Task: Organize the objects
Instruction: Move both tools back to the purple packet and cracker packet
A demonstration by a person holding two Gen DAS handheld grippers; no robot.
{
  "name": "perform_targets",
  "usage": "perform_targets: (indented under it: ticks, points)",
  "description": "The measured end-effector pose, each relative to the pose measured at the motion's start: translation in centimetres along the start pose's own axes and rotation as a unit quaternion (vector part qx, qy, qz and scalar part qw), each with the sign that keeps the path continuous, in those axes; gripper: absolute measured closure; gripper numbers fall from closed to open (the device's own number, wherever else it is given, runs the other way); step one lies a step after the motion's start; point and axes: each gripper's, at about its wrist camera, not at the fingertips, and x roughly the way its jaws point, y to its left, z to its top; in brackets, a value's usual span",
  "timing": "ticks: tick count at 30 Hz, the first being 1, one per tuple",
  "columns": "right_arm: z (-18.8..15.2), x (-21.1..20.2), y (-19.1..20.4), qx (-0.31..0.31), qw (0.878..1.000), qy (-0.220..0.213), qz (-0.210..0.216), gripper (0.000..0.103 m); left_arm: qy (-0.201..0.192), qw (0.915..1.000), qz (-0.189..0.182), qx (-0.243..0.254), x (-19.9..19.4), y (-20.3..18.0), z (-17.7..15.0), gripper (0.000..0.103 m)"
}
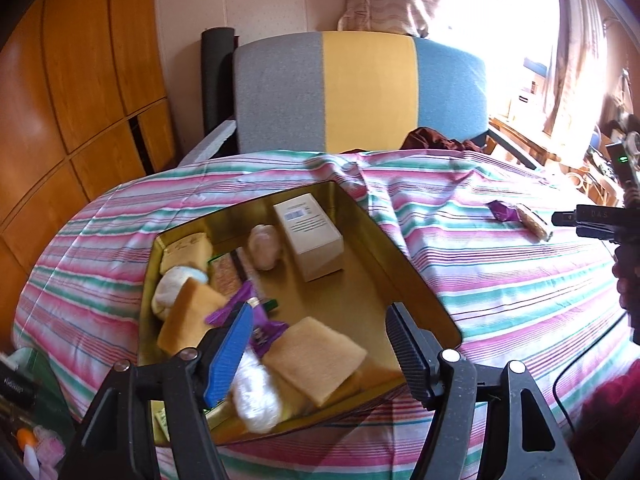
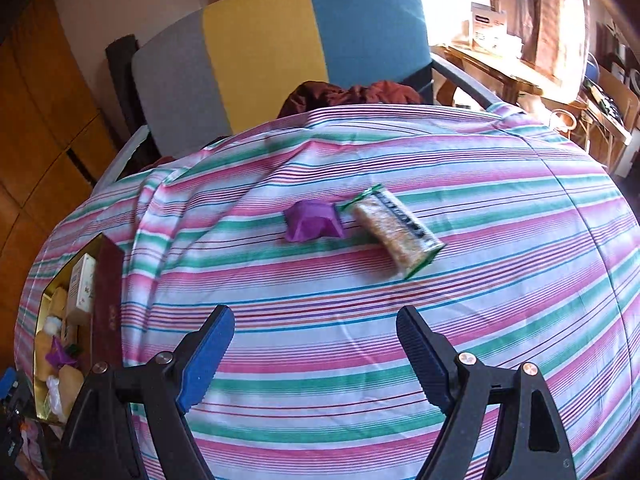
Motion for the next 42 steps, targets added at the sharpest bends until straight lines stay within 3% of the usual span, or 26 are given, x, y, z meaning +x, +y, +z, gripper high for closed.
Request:
perform_targets:
  ticks: [8, 20, 22, 23, 24, 26, 33, 42]
  points:
    - [2.7, 3.2, -4.5, -0.013, 0.998, 0.020, -0.065, 0.018, 0.001, 0.9988, -0.040, 0.028, 1.2, -4.0, 1.7, 0.033]
    - [6.2, 12.1, -3.5, -0.099, 0.988, 0.085, -0.088, 0.018, 0.033, 0.9934, -0.097, 0.052, 4.6, -10.0, 4.3, 0.032]
    - [6.4, 13.2, -3.7, -0.100, 0.986, 0.098, -0.088, 0.020, 0.035, 0.9930, -0.099, 0.055, 5.3, -10.9, 4.9, 0.032]
    - [6.4, 13.6, -3.9, -0.101, 0.985, 0.103, -0.090, 0.028, 0.036, 0.9927, -0.101, 0.055, 5.6, -11.2, 5.1, 0.032]
    - [6.4, 13.5, -4.0, -0.095, 0.987, 0.103, -0.074, 0.046, 0.037, 0.9923, -0.103, 0.057, 6.0, -11.5, 5.3, 0.032]
    - [6.2, 13.1, -4.2, -0.090, 0.988, 0.109, -0.061, 0.060, 0.041, 0.9916, -0.107, 0.061, 6.7, -12.3, 5.7, 0.032]
    - [2.4, 10.1, -6.7, -0.074, 0.985, 0.145, -0.057, 0.060, 0.068, 0.9870, -0.127, 0.071, 9.4, -15.0, 6.5, 0.031]
    - [0.6, 8.9, -8.1, -0.056, 0.988, 0.133, -0.064, 0.059, 0.126, 0.9761, -0.169, 0.054, 14.0, -19.4, 9.0, 0.031]
